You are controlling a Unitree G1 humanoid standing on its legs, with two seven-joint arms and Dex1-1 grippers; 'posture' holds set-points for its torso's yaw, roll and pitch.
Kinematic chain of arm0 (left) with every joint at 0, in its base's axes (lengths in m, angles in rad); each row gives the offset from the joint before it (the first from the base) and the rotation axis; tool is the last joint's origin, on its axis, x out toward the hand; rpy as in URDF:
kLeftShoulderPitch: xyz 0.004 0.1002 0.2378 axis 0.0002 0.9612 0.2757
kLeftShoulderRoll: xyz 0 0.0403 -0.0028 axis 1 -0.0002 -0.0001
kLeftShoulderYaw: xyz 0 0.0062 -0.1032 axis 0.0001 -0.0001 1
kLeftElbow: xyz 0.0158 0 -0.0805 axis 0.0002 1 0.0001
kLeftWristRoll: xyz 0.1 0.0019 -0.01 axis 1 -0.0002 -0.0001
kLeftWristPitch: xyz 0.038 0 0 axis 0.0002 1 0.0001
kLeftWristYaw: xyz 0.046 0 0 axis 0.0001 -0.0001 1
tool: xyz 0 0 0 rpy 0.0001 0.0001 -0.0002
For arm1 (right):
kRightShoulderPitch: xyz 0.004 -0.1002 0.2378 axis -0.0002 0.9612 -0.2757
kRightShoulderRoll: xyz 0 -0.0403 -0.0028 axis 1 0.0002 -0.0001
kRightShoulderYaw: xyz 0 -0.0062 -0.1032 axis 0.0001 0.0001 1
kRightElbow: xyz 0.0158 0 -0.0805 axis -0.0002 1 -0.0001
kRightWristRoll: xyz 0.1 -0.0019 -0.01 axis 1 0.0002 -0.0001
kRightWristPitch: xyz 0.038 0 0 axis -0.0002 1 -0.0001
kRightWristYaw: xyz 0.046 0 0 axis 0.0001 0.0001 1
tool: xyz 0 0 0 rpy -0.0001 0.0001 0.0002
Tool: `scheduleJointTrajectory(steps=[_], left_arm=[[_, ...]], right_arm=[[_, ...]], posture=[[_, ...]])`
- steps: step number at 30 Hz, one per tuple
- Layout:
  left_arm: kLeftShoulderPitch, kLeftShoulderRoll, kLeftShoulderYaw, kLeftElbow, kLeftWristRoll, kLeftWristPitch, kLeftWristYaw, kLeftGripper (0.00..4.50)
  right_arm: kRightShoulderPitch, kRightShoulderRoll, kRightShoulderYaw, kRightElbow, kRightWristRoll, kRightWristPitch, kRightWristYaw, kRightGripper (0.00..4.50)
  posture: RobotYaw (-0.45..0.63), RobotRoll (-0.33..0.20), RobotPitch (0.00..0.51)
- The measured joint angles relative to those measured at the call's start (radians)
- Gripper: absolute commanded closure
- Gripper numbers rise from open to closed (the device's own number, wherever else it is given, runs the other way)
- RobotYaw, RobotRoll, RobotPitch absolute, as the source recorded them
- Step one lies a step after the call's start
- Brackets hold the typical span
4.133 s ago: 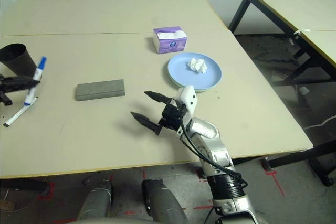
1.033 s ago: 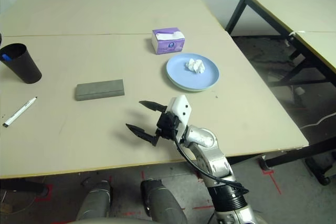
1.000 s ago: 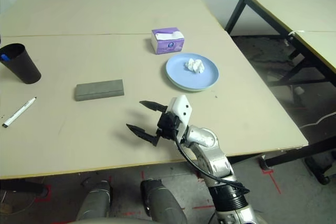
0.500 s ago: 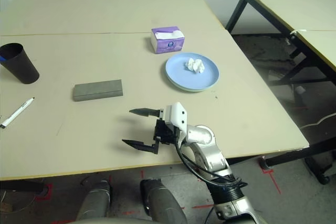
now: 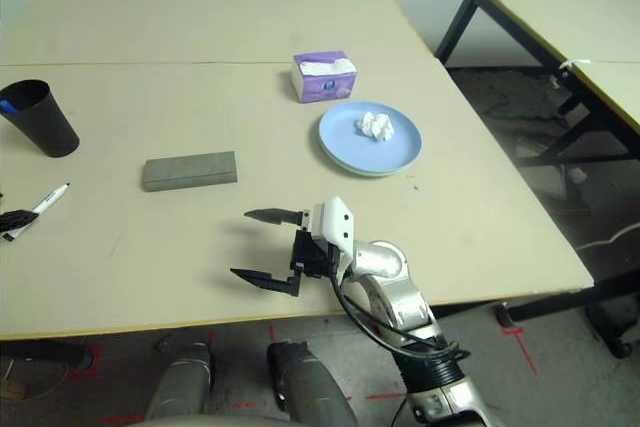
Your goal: Organize and tidy the items on the table.
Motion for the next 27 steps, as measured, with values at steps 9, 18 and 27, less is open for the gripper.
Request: scheduleJointTrajectory(steps=[9, 18, 27], left_arm=[[-0.017, -0.040, -0.032, 0.018, 0.033, -0.001, 0.021, 0.03], [-0.038, -0.044, -0.042, 0.027, 0.049, 0.028, 0.036, 0.03], [-0.068, -0.067, -0.049, 0.036, 0.054, 0.055, 0.033, 2.26]], right_arm=[[0.005, -0.006, 0.000, -0.041, 0.000, 0.029, -0.027, 0.00], [0.005, -0.005, 0.002, -0.044, 0.000, 0.036, -0.038, 0.00], [0.005, -0.005, 0.006, -0.044, 0.000, 0.040, -0.042, 0.00]], posture=[[-0.04, 0.000, 0.162], [-0.05, 0.000, 0.166], [-0.05, 0.000, 0.166]])
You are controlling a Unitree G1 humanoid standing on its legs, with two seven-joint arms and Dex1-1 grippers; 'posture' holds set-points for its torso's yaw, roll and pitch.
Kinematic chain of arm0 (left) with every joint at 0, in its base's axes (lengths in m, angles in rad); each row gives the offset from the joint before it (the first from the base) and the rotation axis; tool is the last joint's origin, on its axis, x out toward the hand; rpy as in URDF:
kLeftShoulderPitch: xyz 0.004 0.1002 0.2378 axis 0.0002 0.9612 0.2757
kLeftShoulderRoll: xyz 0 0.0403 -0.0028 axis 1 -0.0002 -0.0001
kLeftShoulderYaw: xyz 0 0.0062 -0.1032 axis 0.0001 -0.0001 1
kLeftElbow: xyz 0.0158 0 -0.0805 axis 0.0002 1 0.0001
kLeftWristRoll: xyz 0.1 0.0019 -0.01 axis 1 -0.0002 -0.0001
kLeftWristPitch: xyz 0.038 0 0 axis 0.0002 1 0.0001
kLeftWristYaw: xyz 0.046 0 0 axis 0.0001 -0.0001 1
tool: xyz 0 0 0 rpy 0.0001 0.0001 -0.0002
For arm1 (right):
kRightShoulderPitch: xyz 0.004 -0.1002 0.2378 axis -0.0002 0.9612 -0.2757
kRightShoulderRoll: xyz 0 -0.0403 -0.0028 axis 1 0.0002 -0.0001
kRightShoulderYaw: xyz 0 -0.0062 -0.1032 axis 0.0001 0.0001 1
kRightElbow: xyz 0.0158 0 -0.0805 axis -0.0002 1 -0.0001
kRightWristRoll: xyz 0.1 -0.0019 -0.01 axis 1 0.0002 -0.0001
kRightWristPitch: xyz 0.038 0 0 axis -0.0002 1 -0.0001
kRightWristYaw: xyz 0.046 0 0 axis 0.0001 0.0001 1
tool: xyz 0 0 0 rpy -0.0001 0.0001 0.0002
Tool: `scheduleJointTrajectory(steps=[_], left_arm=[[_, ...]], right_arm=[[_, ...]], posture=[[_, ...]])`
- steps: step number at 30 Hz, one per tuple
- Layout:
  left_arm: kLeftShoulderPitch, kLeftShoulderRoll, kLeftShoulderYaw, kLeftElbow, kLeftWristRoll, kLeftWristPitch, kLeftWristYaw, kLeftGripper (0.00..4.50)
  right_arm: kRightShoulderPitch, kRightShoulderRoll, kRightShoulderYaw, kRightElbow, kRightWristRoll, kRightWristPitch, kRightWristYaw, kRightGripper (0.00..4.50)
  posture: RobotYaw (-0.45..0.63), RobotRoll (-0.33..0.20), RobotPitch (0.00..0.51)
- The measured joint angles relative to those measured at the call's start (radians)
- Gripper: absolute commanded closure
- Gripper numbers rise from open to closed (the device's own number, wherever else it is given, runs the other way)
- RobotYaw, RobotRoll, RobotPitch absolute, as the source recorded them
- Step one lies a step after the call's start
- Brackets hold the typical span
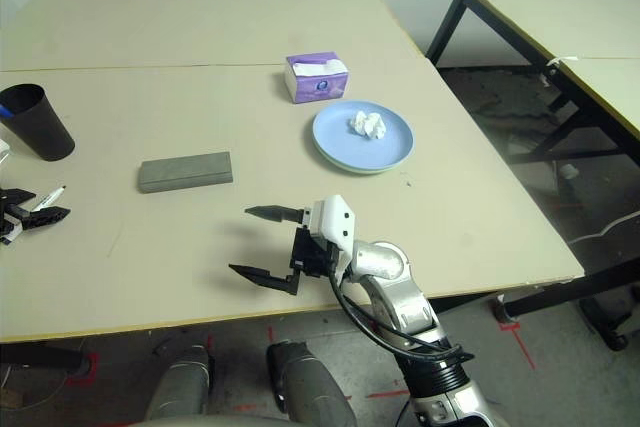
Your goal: Organize and tidy the items on the table.
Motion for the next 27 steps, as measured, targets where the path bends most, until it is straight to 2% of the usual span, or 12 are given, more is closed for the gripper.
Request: scheduleJointTrajectory(steps=[6, 19, 23, 27], left_arm=[[-0.024, -0.001, 0.001, 0.031, 0.000, 0.002, 0.002, 4.22], [-0.031, -0.001, 0.006, 0.058, -0.010, -0.032, -0.036, 4.22], [0.055, 0.009, 0.035, -0.081, -0.121, -0.056, -0.215, 4.22], [0.102, 0.022, 0.106, -0.219, -0.223, -0.055, -0.302, 4.22]], right_arm=[[-0.001, 0.000, 0.000, -0.003, 0.000, 0.008, -0.007, 0.00], [-0.018, 0.006, 0.000, -0.004, 0.001, 0.010, -0.020, 0.00], [-0.015, 0.010, 0.007, -0.003, 0.001, 0.010, -0.020, 0.00], [-0.016, 0.012, 0.011, 0.011, 0.001, 0.008, -0.016, 0.00]], posture=[[-0.05, 0.000, 0.158], [-0.04, 0.000, 0.160], [-0.03, 0.000, 0.156], [-0.01, 0.000, 0.151]])
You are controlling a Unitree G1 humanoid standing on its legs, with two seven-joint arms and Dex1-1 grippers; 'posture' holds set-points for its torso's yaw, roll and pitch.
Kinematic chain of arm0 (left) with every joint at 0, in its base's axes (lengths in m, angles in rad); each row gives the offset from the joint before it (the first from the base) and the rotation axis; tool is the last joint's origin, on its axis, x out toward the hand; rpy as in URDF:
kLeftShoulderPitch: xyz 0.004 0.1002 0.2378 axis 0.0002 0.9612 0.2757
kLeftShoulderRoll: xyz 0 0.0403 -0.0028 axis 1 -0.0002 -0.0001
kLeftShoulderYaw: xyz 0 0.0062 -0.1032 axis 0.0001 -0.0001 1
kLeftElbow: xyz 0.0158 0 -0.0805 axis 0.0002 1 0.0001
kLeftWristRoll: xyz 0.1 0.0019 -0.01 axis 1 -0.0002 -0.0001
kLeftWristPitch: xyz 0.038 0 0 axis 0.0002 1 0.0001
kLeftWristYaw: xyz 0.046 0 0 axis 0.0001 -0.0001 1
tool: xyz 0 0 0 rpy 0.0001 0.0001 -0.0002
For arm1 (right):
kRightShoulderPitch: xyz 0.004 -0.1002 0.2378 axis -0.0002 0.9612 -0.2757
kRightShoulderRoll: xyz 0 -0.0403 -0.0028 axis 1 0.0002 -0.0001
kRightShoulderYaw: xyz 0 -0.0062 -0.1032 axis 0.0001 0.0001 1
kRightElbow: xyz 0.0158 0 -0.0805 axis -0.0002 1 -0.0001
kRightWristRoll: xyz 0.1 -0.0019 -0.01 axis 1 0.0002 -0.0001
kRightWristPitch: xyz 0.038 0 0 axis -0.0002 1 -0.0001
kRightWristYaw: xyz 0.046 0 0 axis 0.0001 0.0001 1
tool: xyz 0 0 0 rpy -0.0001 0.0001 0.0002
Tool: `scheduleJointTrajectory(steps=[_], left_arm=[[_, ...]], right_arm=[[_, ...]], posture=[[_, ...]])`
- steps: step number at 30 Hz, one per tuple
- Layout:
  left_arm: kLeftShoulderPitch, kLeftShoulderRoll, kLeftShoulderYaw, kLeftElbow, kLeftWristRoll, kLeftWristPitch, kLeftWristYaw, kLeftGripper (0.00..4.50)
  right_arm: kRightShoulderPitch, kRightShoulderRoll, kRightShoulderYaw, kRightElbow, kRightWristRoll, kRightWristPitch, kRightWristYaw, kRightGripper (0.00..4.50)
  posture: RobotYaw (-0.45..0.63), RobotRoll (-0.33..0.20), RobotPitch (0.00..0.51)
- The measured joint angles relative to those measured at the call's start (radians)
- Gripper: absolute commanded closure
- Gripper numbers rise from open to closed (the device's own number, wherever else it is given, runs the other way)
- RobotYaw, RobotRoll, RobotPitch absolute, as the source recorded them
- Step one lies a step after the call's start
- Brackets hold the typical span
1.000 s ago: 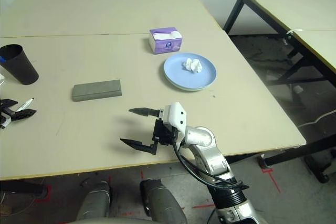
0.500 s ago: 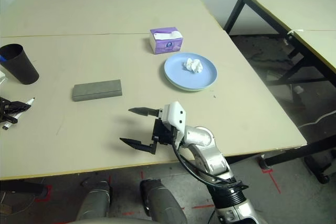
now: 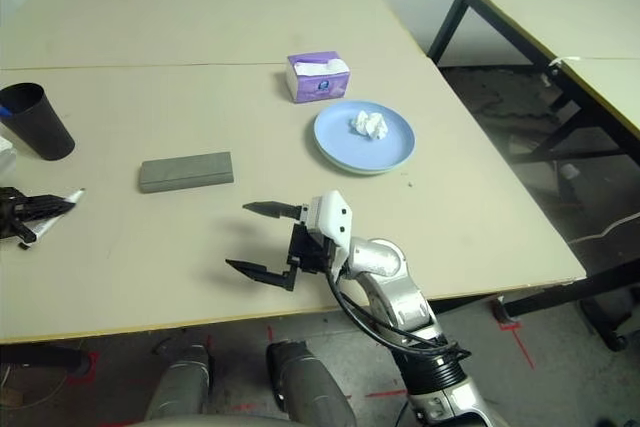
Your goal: Organize and tidy the items on the table.
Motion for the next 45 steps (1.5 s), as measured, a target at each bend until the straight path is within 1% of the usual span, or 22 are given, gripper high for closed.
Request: scheduleJointTrajectory(steps=[4, 7, 11, 14, 16, 18, 20, 22, 25, 27, 30, 32, 39, 45], left_arm=[[-0.006, 0.008, 0.101, -0.063, -0.062, -0.014, 0.004, 4.22], [-0.050, -0.004, 0.169, -0.073, -0.103, -0.023, 0.047, 4.22], [-0.196, -0.057, 0.297, -0.060, -0.191, -0.010, 0.197, 4.22], [-0.265, -0.092, 0.373, -0.052, -0.236, -0.008, 0.307, 4.22], [-0.324, -0.111, 0.393, -0.008, -0.246, -0.009, 0.384, 4.22], [-0.399, -0.111, 0.416, 0.066, -0.243, -0.026, 0.469, 4.22], [-0.445, -0.086, 0.414, 0.151, -0.204, -0.092, 0.520, 4.22], [-0.465, -0.072, 0.394, 0.233, -0.154, -0.154, 0.552, 4.22], [-0.503, -0.076, 0.325, 0.370, -0.074, -0.240, 0.598, 4.22], [-0.550, -0.087, 0.276, 0.459, -0.021, -0.289, 0.626, 4.22], [-0.616, -0.106, 0.223, 0.535, 0.028, -0.341, 0.646, 4.22], [-0.653, -0.128, 0.195, 0.570, 0.041, -0.366, 0.645, 4.22], [-0.715, -0.133, 0.144, 0.710, 0.082, -0.439, 0.629, 4.22], [-0.732, -0.134, 0.130, 0.783, 0.116, -0.504, 0.630, 4.22]], right_arm=[[0.001, 0.000, 0.000, 0.019, 0.000, -0.003, 0.010, 0.00], [0.001, -0.001, -0.001, 0.025, 0.000, -0.010, 0.017, 0.00], [-0.002, 0.001, -0.001, 0.040, 0.001, -0.013, 0.022, 0.00], [-0.006, 0.002, -0.002, 0.054, 0.001, -0.018, 0.028, 0.00], [-0.010, 0.003, -0.002, 0.057, 0.001, -0.020, 0.031, 0.00], [-0.018, 0.003, -0.001, 0.059, 0.001, -0.021, 0.035, 0.00], [-0.019, 0.003, -0.002, 0.063, 0.001, -0.022, 0.040, 0.00], [-0.019, 0.003, -0.002, 0.066, 0.001, -0.023, 0.040, 0.00], [-0.020, 0.002, -0.001, 0.069, 0.000, -0.024, 0.041, 0.00], [-0.022, 0.003, 0.000, 0.069, 0.000, -0.024, 0.041, 0.00], [-0.022, 0.002, 0.000, 0.069, -0.001, -0.024, 0.040, 0.00], [-0.022, 0.002, 0.000, 0.068, -0.003, -0.024, 0.038, 0.00], [0.007, -0.006, -0.001, 0.047, -0.010, -0.023, 0.018, 0.00], [0.017, -0.007, 0.000, 0.030, -0.013, -0.020, 0.005, 0.00]], posture=[[0.00, 0.000, 0.149], [0.01, 0.000, 0.147], [0.02, 0.000, 0.144], [0.02, 0.000, 0.140], [0.03, 0.000, 0.139], [0.03, 0.000, 0.139], [0.03, 0.000, 0.140], [0.02, 0.000, 0.141], [0.02, 0.000, 0.144], [0.01, 0.000, 0.145], [-0.01, 0.000, 0.143], [-0.02, 0.000, 0.143], [-0.04, 0.000, 0.147], [-0.06, 0.000, 0.150]])
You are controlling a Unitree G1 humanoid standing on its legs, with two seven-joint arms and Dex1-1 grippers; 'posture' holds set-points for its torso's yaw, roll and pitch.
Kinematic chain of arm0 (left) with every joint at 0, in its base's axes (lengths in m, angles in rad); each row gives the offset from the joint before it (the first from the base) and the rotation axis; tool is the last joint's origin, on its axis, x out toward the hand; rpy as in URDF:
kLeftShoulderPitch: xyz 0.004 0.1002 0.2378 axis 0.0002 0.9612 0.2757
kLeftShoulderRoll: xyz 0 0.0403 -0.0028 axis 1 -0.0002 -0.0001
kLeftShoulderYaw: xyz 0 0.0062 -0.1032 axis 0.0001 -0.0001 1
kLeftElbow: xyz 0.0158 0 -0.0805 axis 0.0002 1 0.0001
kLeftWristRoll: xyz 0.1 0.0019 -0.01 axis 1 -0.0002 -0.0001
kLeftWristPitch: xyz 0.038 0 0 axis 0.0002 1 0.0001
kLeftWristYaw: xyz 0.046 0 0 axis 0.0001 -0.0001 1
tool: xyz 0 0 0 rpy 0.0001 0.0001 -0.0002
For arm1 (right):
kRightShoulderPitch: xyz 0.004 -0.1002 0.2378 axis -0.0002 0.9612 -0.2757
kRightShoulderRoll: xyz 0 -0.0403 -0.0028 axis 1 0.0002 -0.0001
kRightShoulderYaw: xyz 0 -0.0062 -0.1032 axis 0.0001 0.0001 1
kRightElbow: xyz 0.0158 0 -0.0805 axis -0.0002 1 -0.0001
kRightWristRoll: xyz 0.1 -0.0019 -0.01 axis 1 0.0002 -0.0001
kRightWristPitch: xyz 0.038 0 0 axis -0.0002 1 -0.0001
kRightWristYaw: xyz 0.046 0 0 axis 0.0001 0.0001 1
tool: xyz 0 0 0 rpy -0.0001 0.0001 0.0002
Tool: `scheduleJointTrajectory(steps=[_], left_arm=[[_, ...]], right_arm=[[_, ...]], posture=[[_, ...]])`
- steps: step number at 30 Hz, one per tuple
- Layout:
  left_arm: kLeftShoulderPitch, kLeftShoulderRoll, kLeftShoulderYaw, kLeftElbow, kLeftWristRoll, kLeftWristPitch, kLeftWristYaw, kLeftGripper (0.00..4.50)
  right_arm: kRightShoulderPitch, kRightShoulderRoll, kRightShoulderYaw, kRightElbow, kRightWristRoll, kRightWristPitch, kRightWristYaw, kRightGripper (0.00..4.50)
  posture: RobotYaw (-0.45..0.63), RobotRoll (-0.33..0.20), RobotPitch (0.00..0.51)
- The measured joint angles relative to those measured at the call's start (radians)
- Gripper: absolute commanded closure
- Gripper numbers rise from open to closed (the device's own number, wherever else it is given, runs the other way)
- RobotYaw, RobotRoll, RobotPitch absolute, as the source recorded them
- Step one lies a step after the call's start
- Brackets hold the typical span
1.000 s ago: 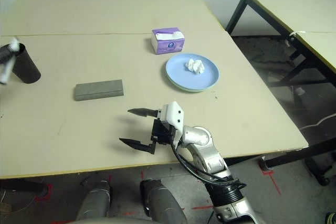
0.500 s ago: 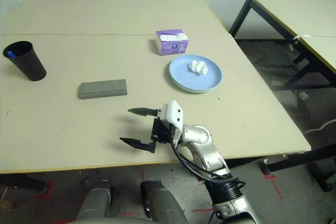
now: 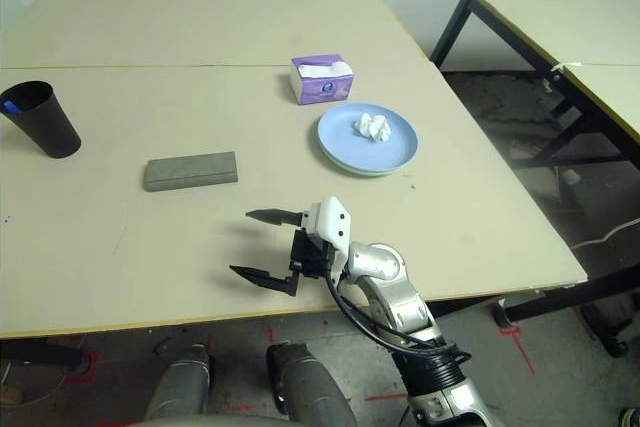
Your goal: Organize and tidy the items on the table.
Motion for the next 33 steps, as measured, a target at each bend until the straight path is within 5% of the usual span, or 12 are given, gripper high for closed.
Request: scheduleJointTrajectory(steps=[21, 33], left_arm=[[0.054, -0.032, -0.015, 0.057, 0.026, -0.080, -0.001, 4.22], [0.054, -0.034, -0.026, 0.057, 0.043, -0.093, 0.014, 0.19]], right_arm=[[0.000, -0.028, -0.001, -0.040, 0.001, 0.032, -0.010, 0.00], [0.001, -0.027, -0.001, -0.043, 0.001, 0.035, -0.011, 0.00]], posture=[[-0.07, 0.000, 0.152], [-0.06, 0.000, 0.156]])
